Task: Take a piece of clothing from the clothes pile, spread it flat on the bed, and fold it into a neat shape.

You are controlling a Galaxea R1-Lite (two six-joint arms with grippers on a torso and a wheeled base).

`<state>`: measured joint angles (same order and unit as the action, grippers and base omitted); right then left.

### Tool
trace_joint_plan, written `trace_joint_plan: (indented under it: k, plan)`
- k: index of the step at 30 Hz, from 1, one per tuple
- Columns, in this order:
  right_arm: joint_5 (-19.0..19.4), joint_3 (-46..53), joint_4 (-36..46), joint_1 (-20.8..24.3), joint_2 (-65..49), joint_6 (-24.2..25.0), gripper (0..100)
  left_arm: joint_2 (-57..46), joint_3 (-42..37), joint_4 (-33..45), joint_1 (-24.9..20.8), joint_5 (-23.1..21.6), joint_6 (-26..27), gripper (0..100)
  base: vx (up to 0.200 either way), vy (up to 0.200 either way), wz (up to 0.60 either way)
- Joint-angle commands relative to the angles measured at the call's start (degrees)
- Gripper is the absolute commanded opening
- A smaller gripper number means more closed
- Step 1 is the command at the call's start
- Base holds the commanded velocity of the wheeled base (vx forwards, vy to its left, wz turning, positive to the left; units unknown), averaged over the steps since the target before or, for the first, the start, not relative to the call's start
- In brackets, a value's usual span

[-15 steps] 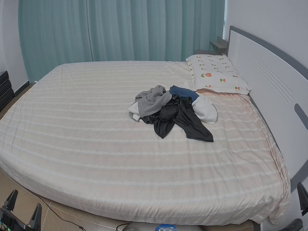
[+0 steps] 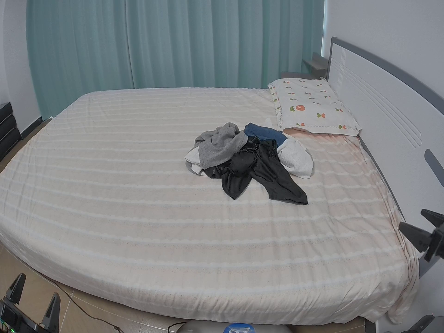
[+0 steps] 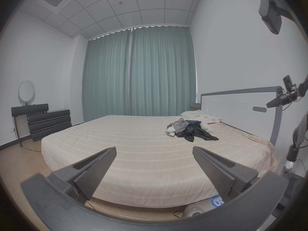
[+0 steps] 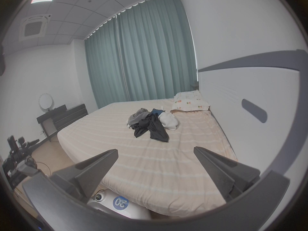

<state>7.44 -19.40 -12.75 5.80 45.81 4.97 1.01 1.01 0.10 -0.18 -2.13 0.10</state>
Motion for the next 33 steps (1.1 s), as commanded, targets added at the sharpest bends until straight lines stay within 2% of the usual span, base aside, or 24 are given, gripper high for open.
trace_joint_plan:
  k: [1, 3, 4, 6, 8, 14, 22, 25, 33]
  plan:
    - [-3.0, -20.0, -19.0, 4.9, 55.3, 8.1, 100, -1.0, -1.0, 0.0, 0.0, -0.1, 0.0, 100, 0.0, 0.0, 0.0]
    - [-3.0, -20.8, -19.0, 4.9, 56.2, 8.5, 100, -1.0, -1.0, 0.0, 0.0, -0.1, 0.0, 100, 0.0, 0.0, 0.0]
    - [-4.6, -28.2, -18.7, 5.4, 63.1, 11.9, 100, -1.0, -1.0, 0.0, 0.0, 0.0, 0.0, 100, 0.0, 0.0, 0.0]
    - [-7.2, -33.6, -18.6, 6.2, 68.4, 14.0, 100, -1.0, -1.0, 0.0, 0.0, -0.1, 0.0, 100, 0.0, 0.0, 0.0]
    - [-9.5, -38.9, -18.6, 6.8, 73.5, 15.0, 100, -1.0, -1.0, 0.0, 0.0, 0.0, 0.0, 100, 0.0, 0.0, 0.0]
    - [-13.5, -52.4, -17.5, 6.5, 85.1, 15.5, 100, -1.0, -1.0, 0.0, 0.0, 0.0, 0.0, 100, 0.0, 0.0, 0.0]
    - [-14.0, -63.1, -13.3, 6.3, 93.9, 20.4, 100, -1.0, -1.0, 0.0, 0.0, 0.0, 0.0, 100, 0.0, 0.0, 0.0]
    - [-14.0, -69.1, -10.2, 6.4, 98.2, 24.6, 100, -1.0, -1.0, 0.0, 0.0, 0.0, 0.0, 100, 0.0, 0.0, 0.0]
    - [-14.1, -75.4, -8.2, 6.0, 103.9, 27.5, 100, -1.0, -1.0, 0.0, 0.0, 0.0, 0.0, 100, 0.0, 0.0, 0.0]
